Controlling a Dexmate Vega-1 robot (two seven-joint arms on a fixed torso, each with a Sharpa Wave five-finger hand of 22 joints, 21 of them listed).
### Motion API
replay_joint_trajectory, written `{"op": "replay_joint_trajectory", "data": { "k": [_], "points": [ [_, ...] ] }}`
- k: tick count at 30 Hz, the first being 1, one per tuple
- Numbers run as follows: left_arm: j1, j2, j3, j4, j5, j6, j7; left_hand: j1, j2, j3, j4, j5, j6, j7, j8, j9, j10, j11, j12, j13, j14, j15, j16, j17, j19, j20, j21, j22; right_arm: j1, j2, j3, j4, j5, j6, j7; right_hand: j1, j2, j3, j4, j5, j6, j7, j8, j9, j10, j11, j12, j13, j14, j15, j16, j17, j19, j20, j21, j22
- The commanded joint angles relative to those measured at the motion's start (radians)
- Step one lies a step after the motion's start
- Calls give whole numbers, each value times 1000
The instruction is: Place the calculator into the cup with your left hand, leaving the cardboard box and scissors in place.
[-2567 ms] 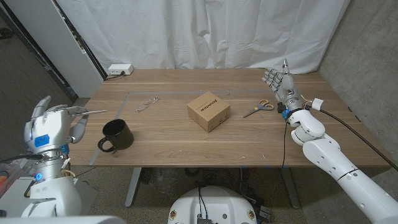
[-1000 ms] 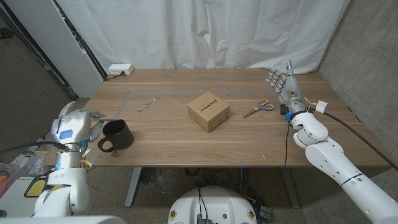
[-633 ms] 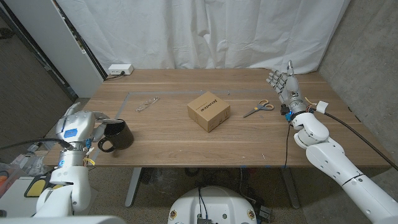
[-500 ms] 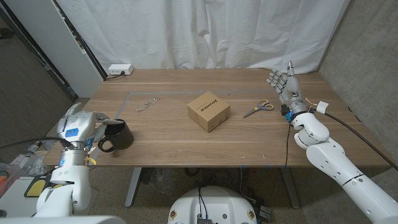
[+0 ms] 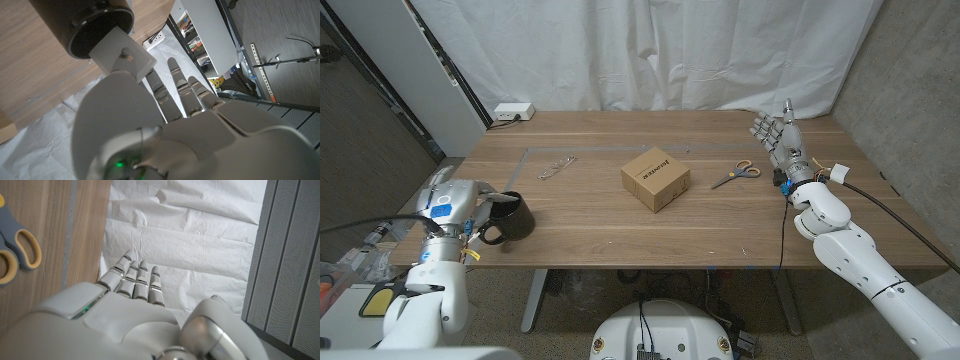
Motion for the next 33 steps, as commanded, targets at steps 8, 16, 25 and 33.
{"op": "replay_joint_trajectory", "data": {
  "k": [8, 16, 25, 33],
  "points": [
    [-9, 68, 40, 8, 29, 55, -76, 3, -7, 21, 9, 5, 146, 37, 8, 26, 10, 1, 6, 1, -9, -136, -3, 1, -1, -54, 1, 2, -17, -5, 13, -4, 7, -3, -5, 0, 10, -5, -2, 7, 7, -3, -3, 2, 6, 3, -2, 2, 2, 4, -3, 2, 2, 2, -3, 3],
    [-14, 75, 43, 8, 7, 56, -73, 2, -11, 22, 9, 5, 131, 34, 2, 26, 1, 2, 3, 1, -18, -136, -5, 1, -3, -48, 0, 3, -15, -5, 13, -1, 9, -5, -2, 0, 11, -5, -3, 7, 6, -4, -3, 2, 6, 2, -2, 2, 2, 3, -3, 2, 2, 3, -3, 3],
    [-21, 90, 56, 9, 5, 75, -84, 7, -19, 25, 5, 6, 79, 35, -18, 27, -31, 2, -3, 1, -26, -137, -3, 2, -7, -38, 1, 3, -5, -5, 9, 6, 11, -12, 1, 0, 12, -5, -3, 7, 6, -3, -3, 2, 6, 3, -2, 2, 2, 4, -3, 2, 3, 2, -3, 3],
    [-20, 106, 63, 5, 3, 90, -97, 22, -29, 33, -8, 15, -16, 32, -43, 38, -108, 3, -3, 5, -53, -140, -6, 3, -12, -15, 3, 5, 2, -2, 4, 12, 10, -12, 3, 0, 12, -6, -3, 7, 6, -3, -3, 2, 6, 4, -2, 2, 2, 4, -3, 2, 2, 2, -3, 3]
  ]
}}
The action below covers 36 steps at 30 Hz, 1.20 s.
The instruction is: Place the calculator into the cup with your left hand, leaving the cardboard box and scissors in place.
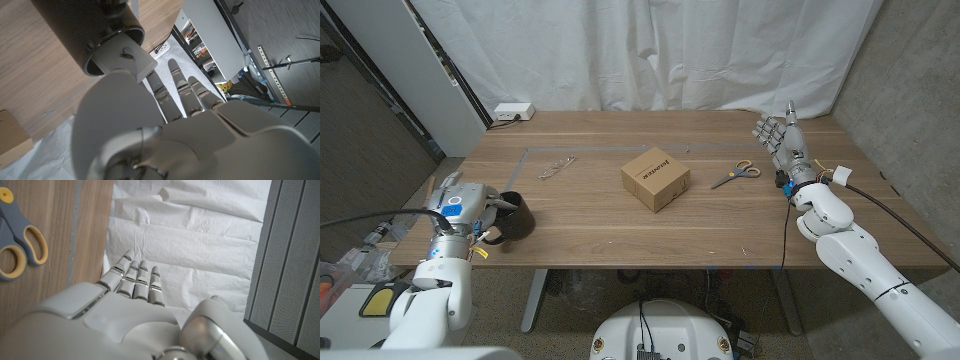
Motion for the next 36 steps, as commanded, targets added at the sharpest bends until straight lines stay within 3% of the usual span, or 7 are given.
{"op": "replay_joint_trajectory", "data": {
  "k": [1, 7, 13, 26, 36],
  "points": [
    [-3, 18, 14, -3, -5, 27, -18, 12, -9, 9, -11, 11, -38, 19, -13, 39, -42, 1, 1, 6, -19, -142, -5, 3, -14, -13, 2, 3, 10, 2, -8, 10, 0, -3, 2, 4, 8, -3, -1, 7, 6, -4, -3, 2, 7, 3, -2, 2, 2, 4, -3, 2, 2, 2, -3, 3],
    [3, 18, 11, -2, -18, 25, 3, 14, -14, 15, -17, 15, -112, 17, -36, 40, -105, 2, 0, 9, -54, -137, -8, 5, -38, 1, -2, 3, 12, 3, -9, 12, 1, -3, 4, 4, 9, -3, -1, 7, 6, -4, -3, 2, 6, 2, -2, 2, 2, 5, -3, 2, 2, 3, -3, 3],
    [8, 19, 5, -6, -34, 24, 11, -6, -27, 5, -10, 15, -121, 20, -38, 39, -123, 3, 2, 10, -69, -133, -7, 6, -47, -1, -3, 3, 16, 5, -10, 13, 0, -1, 4, 4, 9, -4, -1, 7, 7, -5, -3, 2, 6, 3, -2, 2, 2, 5, -3, 2, 3, 2, -3, 3],
    [21, 19, -12, -18, -69, 20, 13, -109, -83, -42, 34, 49, -205, 28, -77, 27, -212, 4, 2, 12, -113, -133, -3, 9, -76, 15, -2, 4, 18, 5, -12, 16, 2, -3, 5, 5, 10, -4, -2, 7, 7, -6, -3, 2, 8, 2, -2, 2, 3, 5, -3, 2, 3, 3, -3, 3],
    [29, 18, -25, -26, -81, 14, 22, -143, -93, -57, 52, 62, -223, 34, -87, 23, -240, 4, 3, 13, -130, -133, -2, 11, -83, 23, -1, 5, 12, 5, -9, 9, 0, 2, 2, 5, 10, -5, -2, 7, 6, -4, -3, 2, 7, 4, -2, 2, 3, 4, -3, 2, 2, 3, -3, 3]
  ]
}}
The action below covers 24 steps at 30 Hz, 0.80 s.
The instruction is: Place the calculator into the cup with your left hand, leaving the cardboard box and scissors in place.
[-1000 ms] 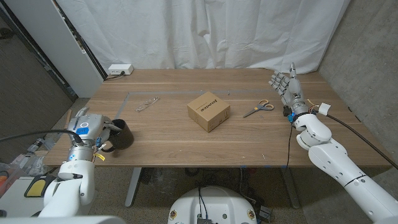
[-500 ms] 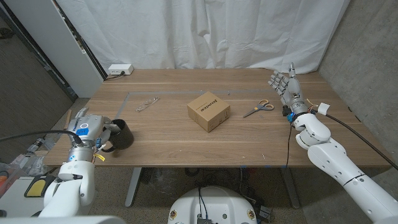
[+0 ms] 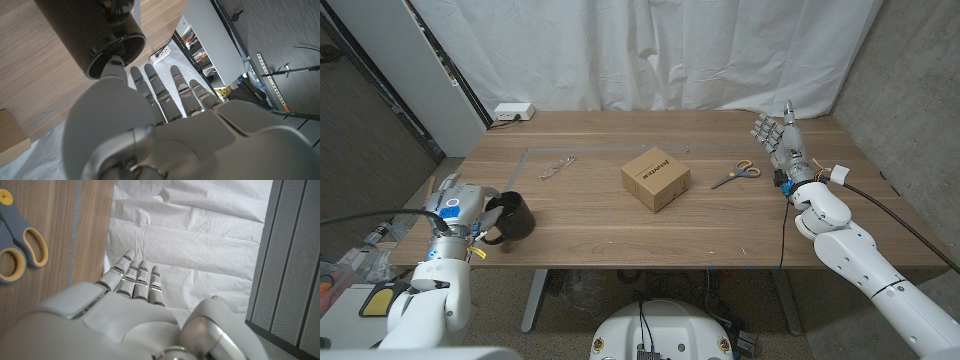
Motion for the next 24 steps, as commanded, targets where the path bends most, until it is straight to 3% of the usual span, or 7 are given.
{"op": "replay_joint_trajectory", "data": {
  "k": [1, 10, 24],
  "points": [
    [11, -1, -16, -10, -22, -9, 11, -14, -2, -1, 6, 9, -7, 4, -3, 1, -8, 2, 3, 3, -6, -144, 5, 1, -8, 3, -1, 5, -4, 0, 1, -5, -2, 4, -2, 5, 11, -2, 1, 7, 2, -1, -3, 2, 7, 4, -2, 2, 3, 5, -3, 2, 3, 3, -3, 3],
    [44, -27, -61, -28, -46, -61, 66, -26, -1, -5, 14, 18, 10, 2, 4, 3, -8, 2, 9, 4, -4, -145, 10, 1, -5, 6, 1, 5, -11, 3, 0, -12, -9, 15, -3, 5, 11, -2, 0, 7, 3, -1, -3, 2, 7, 3, -2, 2, 3, 6, -3, 2, 3, 3, -2, 3],
    [66, -54, -107, -47, -24, -101, 37, -34, 1, -7, 20, 25, 17, 0, 7, 4, -2, 2, 12, 5, -3, -147, 11, 1, -5, 4, 3, 5, -19, 2, -9, -25, -12, 6, -6, 6, 12, -3, -1, 6, 3, -2, -3, 2, 8, 3, -2, 3, 4, 6, -3, 2, 3, 3, -3, 3]
  ]
}}
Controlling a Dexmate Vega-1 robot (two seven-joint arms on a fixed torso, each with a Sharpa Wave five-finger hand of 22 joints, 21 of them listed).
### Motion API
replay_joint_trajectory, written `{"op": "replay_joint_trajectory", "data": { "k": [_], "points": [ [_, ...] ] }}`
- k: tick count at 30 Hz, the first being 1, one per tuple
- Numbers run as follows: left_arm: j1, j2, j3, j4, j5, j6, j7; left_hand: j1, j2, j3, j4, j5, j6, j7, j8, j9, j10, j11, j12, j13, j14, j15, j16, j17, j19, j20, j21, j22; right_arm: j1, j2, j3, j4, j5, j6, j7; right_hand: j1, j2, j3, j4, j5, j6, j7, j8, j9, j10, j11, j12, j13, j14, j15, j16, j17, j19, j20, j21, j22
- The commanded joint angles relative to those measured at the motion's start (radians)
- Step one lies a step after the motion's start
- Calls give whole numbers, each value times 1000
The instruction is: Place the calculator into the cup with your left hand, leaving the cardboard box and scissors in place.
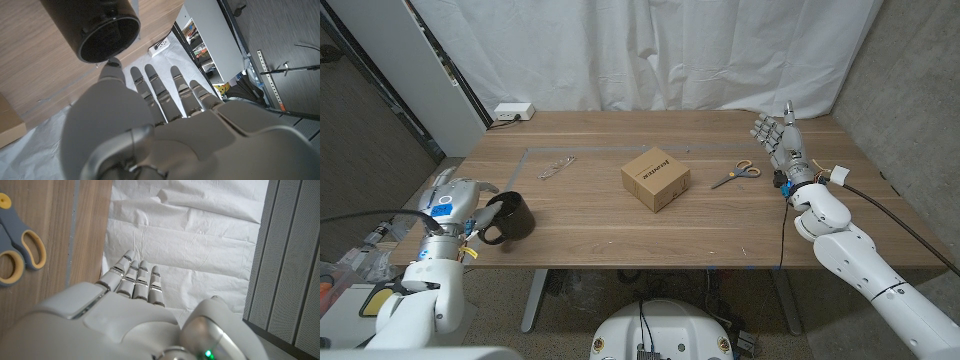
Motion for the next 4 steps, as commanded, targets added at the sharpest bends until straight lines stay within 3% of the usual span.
{"op": "replay_joint_trajectory", "data": {
  "k": [1, 4],
  "points": [
    [19, -21, -39, -11, 10, -48, -10, -8, -1, 2, 4, 10, 8, 1, 7, 3, 8, 2, 5, 5, 4, -152, 7, 1, 1, -1, 3, 5, -5, -3, -8, -14, -2, -12, -6, 1, 7, -3, -1, 6, 3, -2, -3, 2, 8, 3, -2, 2, 4, 5, -3, 2, 3, 3, -3, 3],
    [14, -27, -40, -10, 14, -59, -16, -10, 0, 1, 6, 12, 12, 2, 9, 4, 9, 2, 6, 5, 5, -152, 8, 1, 1, -1, 3, 5, -5, -3, -7, -18, -3, -13, -8, 1, 7, -3, -1, 6, 3, -3, -3, 2, 8, 4, -2, 2, 3, 5, -3, 2, 3, 3, -2, 3]
  ]
}}
